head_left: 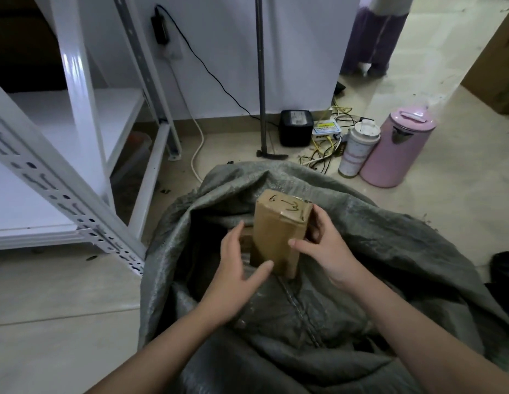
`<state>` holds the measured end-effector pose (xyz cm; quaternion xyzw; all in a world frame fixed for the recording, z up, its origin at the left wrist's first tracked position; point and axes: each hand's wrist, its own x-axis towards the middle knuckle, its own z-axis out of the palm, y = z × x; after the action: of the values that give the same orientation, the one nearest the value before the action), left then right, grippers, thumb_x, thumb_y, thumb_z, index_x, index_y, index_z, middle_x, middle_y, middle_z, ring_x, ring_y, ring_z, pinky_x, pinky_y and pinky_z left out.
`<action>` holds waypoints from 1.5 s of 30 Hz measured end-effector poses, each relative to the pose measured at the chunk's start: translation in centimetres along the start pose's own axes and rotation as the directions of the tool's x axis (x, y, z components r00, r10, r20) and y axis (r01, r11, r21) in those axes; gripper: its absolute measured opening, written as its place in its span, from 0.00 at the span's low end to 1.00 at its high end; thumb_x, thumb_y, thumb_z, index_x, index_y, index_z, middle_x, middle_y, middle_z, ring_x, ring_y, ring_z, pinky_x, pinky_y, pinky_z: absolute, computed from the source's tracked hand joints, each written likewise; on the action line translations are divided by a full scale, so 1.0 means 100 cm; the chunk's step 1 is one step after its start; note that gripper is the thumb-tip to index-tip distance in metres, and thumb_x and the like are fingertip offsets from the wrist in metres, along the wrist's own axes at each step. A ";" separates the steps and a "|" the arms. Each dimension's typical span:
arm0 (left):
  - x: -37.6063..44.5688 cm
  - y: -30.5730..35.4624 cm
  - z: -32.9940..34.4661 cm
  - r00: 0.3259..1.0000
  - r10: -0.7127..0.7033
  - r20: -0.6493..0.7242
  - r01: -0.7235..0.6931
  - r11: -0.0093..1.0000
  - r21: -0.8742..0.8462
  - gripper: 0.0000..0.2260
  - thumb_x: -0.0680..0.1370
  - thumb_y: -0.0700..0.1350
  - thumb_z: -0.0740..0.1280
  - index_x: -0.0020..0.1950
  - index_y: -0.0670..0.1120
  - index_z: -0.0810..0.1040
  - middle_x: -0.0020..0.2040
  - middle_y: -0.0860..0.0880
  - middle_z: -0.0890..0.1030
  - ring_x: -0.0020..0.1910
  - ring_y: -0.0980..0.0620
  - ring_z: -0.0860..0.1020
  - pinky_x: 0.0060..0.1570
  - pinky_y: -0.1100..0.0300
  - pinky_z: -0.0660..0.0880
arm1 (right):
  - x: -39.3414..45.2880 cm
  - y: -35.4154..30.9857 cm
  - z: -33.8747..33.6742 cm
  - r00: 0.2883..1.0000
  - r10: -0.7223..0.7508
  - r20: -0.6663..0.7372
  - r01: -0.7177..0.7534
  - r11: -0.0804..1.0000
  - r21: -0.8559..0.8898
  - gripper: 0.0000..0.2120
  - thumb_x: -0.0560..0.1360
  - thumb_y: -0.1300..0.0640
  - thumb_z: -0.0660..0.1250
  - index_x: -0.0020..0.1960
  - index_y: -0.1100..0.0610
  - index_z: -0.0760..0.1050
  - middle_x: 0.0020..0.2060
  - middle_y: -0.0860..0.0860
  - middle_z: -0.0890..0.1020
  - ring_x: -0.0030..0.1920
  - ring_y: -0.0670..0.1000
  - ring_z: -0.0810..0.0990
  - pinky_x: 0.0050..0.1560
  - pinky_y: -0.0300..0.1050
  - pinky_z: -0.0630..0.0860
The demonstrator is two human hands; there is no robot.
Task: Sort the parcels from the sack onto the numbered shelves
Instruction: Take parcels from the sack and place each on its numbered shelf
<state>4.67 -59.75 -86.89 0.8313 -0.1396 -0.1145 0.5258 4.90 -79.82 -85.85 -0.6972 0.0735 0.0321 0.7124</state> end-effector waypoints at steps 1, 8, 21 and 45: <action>0.004 0.004 0.000 0.997 -0.073 0.004 0.073 0.988 -0.139 0.40 0.71 0.63 0.69 0.75 0.58 0.49 0.73 0.56 0.56 0.72 0.58 0.60 0.73 0.55 0.61 | -0.001 0.000 0.001 0.999 -0.043 0.024 0.045 0.994 -0.098 0.37 0.70 0.68 0.72 0.71 0.46 0.60 0.66 0.45 0.72 0.66 0.41 0.70 0.70 0.41 0.67; 0.017 0.014 -0.010 0.921 -0.377 0.094 0.355 0.717 -0.601 0.17 0.80 0.57 0.57 0.66 0.55 0.72 0.62 0.52 0.78 0.62 0.53 0.75 0.60 0.53 0.72 | -0.009 0.003 0.012 0.954 -0.252 0.161 0.293 0.897 -0.330 0.32 0.69 0.65 0.72 0.68 0.49 0.64 0.65 0.46 0.71 0.68 0.43 0.68 0.72 0.47 0.65; 0.028 0.025 -0.020 0.857 -0.489 0.163 0.442 0.535 -0.720 0.15 0.78 0.51 0.63 0.64 0.54 0.76 0.60 0.47 0.79 0.57 0.48 0.79 0.43 0.54 0.80 | -0.012 0.003 0.018 0.909 -0.294 0.296 0.414 0.722 -0.555 0.38 0.73 0.44 0.67 0.77 0.46 0.53 0.77 0.40 0.54 0.78 0.45 0.47 0.76 0.52 0.52; -0.080 0.471 -0.252 0.507 -0.802 0.318 0.775 0.262 -0.575 0.05 0.79 0.46 0.65 0.50 0.45 0.76 0.47 0.42 0.76 0.45 0.46 0.76 0.41 0.51 0.79 | -0.132 -0.435 0.120 0.582 0.789 -0.197 -0.715 0.612 0.338 0.23 0.74 0.46 0.68 0.63 0.59 0.73 0.52 0.63 0.80 0.48 0.61 0.80 0.36 0.48 0.78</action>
<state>0.42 -54.97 -33.30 0.5477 0.3516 -0.3851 0.6543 -1.00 -68.19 -40.71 -0.5094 0.4835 0.2083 0.6807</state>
